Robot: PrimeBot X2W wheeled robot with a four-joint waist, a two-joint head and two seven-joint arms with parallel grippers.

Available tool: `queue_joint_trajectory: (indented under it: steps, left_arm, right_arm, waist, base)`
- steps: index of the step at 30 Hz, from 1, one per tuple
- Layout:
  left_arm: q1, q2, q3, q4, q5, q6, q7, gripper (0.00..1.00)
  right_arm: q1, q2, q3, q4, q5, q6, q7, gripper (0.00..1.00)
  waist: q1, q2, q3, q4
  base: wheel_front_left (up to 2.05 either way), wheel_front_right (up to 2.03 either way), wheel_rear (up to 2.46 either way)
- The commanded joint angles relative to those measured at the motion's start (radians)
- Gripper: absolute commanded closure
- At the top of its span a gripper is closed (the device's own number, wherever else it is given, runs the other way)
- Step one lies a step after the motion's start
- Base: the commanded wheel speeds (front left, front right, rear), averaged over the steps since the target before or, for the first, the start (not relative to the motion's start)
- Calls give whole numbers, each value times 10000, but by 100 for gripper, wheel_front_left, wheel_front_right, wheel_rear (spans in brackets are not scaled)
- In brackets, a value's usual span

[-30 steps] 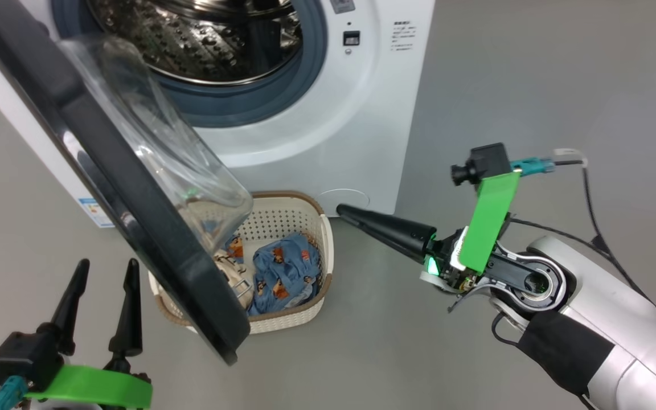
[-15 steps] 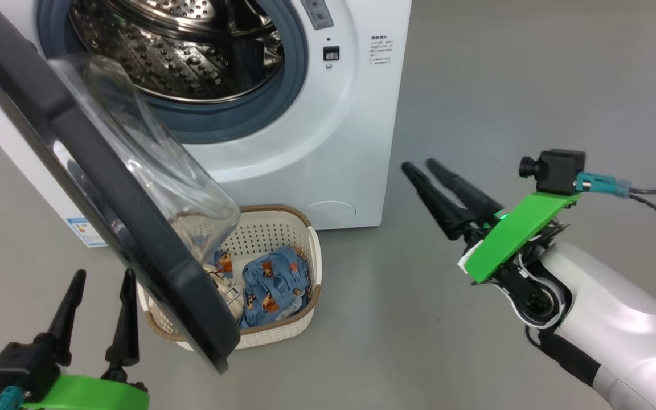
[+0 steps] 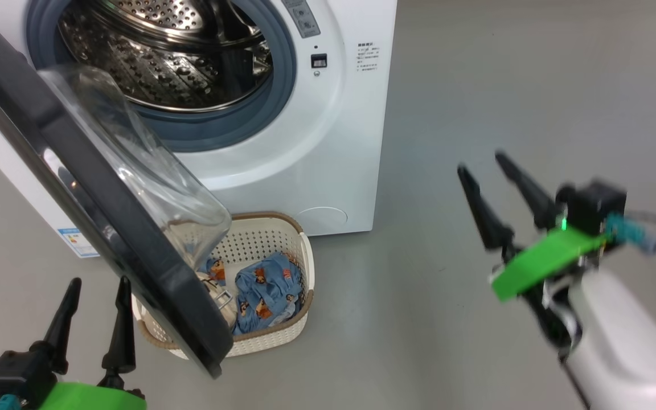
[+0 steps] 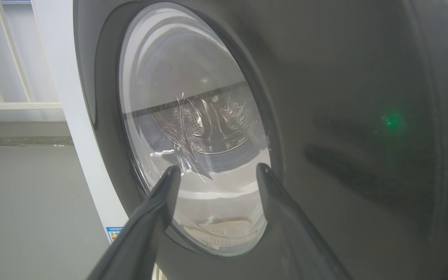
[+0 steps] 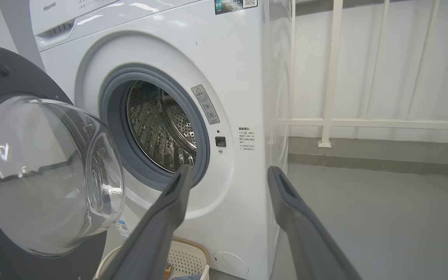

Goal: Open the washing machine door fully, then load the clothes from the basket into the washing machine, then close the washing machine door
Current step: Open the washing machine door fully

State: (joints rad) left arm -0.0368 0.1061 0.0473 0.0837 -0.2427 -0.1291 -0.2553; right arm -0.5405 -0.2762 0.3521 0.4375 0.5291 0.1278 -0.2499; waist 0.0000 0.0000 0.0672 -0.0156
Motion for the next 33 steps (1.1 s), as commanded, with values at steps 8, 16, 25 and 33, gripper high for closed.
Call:
queue_joint_trajectory:
  steps: [8, 16, 25, 33]
  left_arm:
    - [-17, 119, 477, -383, 152, -15, -65, 0]
    - [157, 23, 622, -462, 189, -15, -65, 0]
    - [259, -115, 729, -468, 254, -15, -65, 0]
    - [485, -198, 637, -510, 383, -15, -65, 0]
  right_arm:
    - [2401, 628, -1560, -1962, -2860, 29, -117, 0]
    - [3627, 1029, -2361, -2718, -3882, 29, -117, 0]
    - [4622, 1405, -3118, -3316, -4780, 29, -118, 0]
    - [4997, 1788, -3656, -3464, -5025, 29, -118, 0]
  waist:
    - [0, 0, 64, -100]
    - [0, 0, 67, -201]
    - [0, 0, -16, -164]
    - [0, 0, -110, -140]
  base:
    - [0, 0, 0]
    - [0, 0, 0]
    - [0, 0, 0]
    - [0, 0, 0]
